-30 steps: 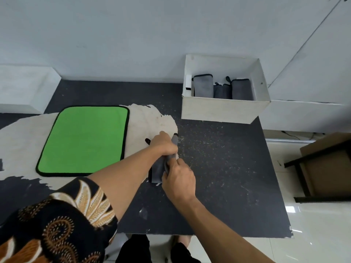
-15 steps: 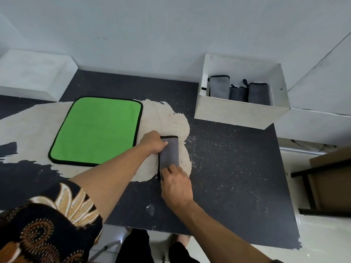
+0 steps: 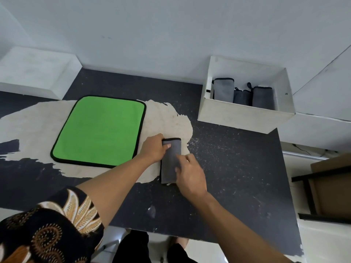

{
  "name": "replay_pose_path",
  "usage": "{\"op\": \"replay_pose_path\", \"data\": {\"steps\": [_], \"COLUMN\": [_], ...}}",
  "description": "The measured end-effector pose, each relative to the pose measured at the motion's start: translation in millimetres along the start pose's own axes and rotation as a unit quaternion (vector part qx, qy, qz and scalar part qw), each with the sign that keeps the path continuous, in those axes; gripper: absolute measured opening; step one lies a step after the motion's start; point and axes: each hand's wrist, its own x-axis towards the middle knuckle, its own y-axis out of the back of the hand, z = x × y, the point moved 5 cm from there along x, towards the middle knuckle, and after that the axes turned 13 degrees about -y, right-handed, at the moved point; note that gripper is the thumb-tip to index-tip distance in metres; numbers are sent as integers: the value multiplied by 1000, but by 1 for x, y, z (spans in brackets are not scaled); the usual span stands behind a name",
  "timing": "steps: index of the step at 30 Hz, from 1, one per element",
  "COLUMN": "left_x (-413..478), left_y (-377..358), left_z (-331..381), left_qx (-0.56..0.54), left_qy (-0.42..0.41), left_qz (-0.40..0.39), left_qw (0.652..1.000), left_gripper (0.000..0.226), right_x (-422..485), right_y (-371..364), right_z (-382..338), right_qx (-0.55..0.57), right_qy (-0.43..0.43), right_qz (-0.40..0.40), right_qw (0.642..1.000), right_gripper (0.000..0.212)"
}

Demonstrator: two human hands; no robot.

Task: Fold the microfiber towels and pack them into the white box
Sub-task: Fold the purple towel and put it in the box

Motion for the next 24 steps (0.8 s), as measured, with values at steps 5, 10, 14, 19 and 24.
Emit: {"op": "replay_pose_path", "data": {"steps": [5,10,14,19,24], "left_x": [-10,-71,-122,-130,-137], "left_y": [1,11,-26,-38,-35], "left_z": [4,32,44,27,9], "left_qx": [-37,100,158,243,276], "left_qy": [21,-33,-121,-183,-217], "left_qz": [-2,156,134,63,66], "left_qw": [999,982,971,951,934], "left_gripper": [38,47,40,44,37], "right_x": [3,9,24,36,42], "right_y": [-18,-1,-1,-39,-51], "right_z": [3,9,-4,-24,-18], "right_qx": [-86,-29,-91,-216,-229], "right_qy": [33,19,73,181,134], "right_qz": [-79,12,24,-77,-71], "right_qw": [993,999,993,956,962], "right_gripper": [47,33,48,53,64]}}
